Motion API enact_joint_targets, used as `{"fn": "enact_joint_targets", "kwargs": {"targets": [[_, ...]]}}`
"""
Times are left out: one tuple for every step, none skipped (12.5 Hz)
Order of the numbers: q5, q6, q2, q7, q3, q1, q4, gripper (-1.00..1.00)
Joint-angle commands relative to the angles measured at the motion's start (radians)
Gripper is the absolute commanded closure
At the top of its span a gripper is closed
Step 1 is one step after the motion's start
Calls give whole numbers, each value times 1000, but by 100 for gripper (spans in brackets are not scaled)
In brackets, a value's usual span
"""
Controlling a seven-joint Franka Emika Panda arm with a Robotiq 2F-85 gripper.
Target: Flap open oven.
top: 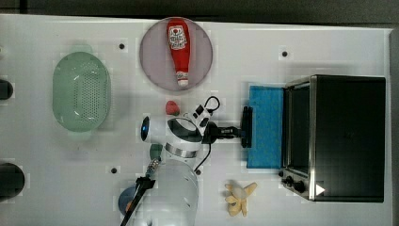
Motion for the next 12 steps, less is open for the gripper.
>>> {"fn": "enact_joint_targets", "kwargs": {"targets": [[-9,15,-38,66,1,14,58,65],[8,15,-72,84,1,19,67,65],[40,15,-118,98,0,19,73,65],[91,15,-173,100,-5,16,78,65],[162,14,-235,100,-9,11,83,65],[251,14,-302,100,-17,6,90,65],[347,13,-370,100,-27,0,98,65],[449,9,-439,99,-39,-6,101,65],[559,-1,-506,99,-55,-13,103,65],[668,-22,-571,97,-72,-19,104,65],[767,-47,-632,97,-89,-21,106,65],[859,-74,-689,97,-105,-22,111,65]]}}
